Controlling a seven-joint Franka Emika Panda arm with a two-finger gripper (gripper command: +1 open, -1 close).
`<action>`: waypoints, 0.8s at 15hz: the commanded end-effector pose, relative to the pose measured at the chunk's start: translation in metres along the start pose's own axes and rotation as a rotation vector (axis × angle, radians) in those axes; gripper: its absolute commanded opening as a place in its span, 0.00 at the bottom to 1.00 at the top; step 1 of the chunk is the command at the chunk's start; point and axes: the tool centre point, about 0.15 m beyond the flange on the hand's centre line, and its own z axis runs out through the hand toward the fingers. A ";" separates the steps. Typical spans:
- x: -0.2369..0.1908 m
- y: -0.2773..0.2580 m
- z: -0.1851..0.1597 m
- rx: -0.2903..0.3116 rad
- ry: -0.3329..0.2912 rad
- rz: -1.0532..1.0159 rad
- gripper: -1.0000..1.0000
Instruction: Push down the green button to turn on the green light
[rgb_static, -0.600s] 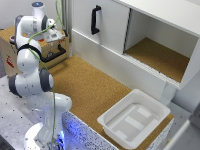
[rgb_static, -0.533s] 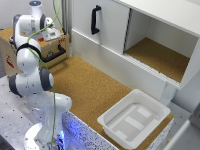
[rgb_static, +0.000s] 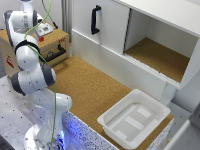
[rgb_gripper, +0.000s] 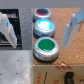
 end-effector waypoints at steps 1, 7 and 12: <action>0.062 -0.003 0.017 -0.026 -0.169 0.026 0.00; 0.056 0.019 0.027 -0.068 -0.191 0.112 0.00; 0.059 0.024 0.036 -0.040 -0.195 0.115 0.00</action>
